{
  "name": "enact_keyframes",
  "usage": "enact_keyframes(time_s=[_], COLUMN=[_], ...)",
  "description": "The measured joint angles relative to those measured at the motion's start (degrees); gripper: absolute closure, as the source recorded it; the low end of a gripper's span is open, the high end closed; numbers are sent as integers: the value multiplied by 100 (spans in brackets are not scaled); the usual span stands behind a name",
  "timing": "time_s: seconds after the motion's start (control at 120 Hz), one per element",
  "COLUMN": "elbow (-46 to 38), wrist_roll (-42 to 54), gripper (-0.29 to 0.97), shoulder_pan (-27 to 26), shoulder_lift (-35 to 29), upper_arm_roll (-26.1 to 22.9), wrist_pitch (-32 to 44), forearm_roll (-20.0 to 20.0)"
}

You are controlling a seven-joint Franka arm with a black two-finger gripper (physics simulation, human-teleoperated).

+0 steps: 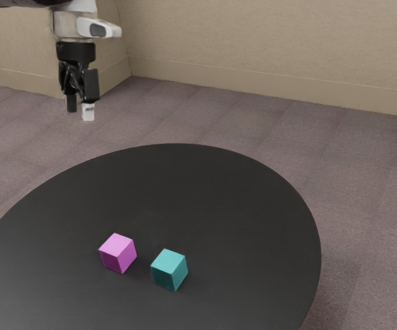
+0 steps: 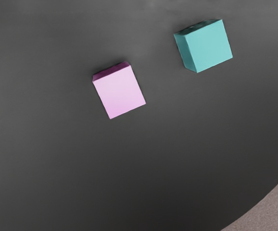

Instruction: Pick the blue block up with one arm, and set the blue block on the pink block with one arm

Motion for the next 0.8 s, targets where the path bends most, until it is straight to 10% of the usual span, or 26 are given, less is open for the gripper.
enact_keyframes(time_s=[0.342,0.633,0.717,0.8], elbow=[184,-4190,-4931,-5431], wrist_roll=[1628,3745,4186,4593], gripper=[0,0,0,0], shoulder_pan=[0,-485,-1168,-1778], shoulder_lift=[-795,-2987,-3521,-2721], upper_arm_roll=[-455,-218,511,1365], wrist_pitch=[1098,2829,3382,3972], forearm_roll=[-119,-606,-926,-1291])
